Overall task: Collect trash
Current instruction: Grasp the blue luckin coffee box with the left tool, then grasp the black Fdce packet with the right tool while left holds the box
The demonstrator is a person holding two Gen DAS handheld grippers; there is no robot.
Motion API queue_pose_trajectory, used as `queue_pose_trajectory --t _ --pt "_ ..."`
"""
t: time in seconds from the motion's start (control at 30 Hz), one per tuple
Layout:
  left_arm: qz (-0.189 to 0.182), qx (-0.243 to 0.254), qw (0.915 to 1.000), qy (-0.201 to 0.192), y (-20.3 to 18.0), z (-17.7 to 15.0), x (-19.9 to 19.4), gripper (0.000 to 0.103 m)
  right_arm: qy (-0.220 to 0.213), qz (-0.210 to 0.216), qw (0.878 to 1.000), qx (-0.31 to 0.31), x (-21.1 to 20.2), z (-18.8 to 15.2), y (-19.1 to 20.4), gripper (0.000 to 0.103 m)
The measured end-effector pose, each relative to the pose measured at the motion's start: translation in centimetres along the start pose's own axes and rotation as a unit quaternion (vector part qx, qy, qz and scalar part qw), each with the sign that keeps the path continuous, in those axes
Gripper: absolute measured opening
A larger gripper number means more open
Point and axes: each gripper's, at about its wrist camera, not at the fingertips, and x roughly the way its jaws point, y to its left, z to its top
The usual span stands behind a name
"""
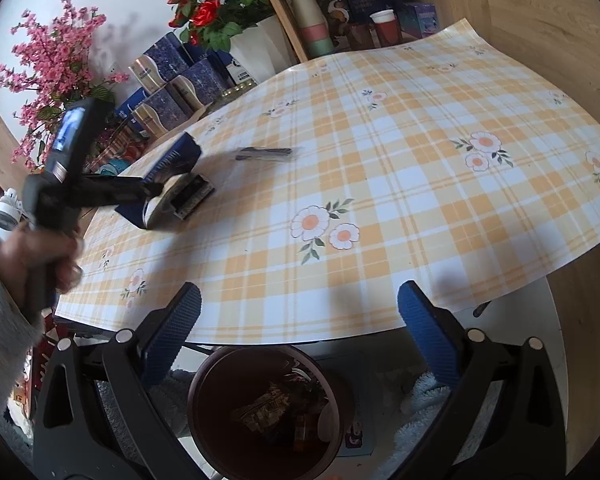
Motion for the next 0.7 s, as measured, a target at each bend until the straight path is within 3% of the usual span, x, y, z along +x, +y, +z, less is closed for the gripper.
queue_pose_trajectory --t 0.13,0.3,0.4,0.53,0.7 --pt "-0.068 -0.107 0.9919 0.007 6.2 -1.2 -1.8 0.033 -0.003 0.003 1.0 -0.009 -0.6 0.1 0.8 0.097" --pt "-0.125 -0.205 0.9707 0.003 12.5 -4.8 -3.0 0.033 0.002 0.002 1.0 -0.02 -0.6 -0.1 1.6 0.097" --pt "-0.135 -0.233 0.963 0.004 14.5 -5.7 -3.1 0.032 0.01 0.001 1.0 -0.025 -0.2 -0.3 2.1 0.097" --pt "-0.108 -0.247 0.9627 0.023 16.5 -6.8 -1.9 0.027 0.017 0.001 0.999 -0.036 0.2 -0.3 2.9 0.097" --pt "-0.117 -0.279 0.9531 0.015 18.7 -9.0 -0.8 0.025 0.03 -0.005 0.998 -0.056 1.3 0.0 3.8 0.097"
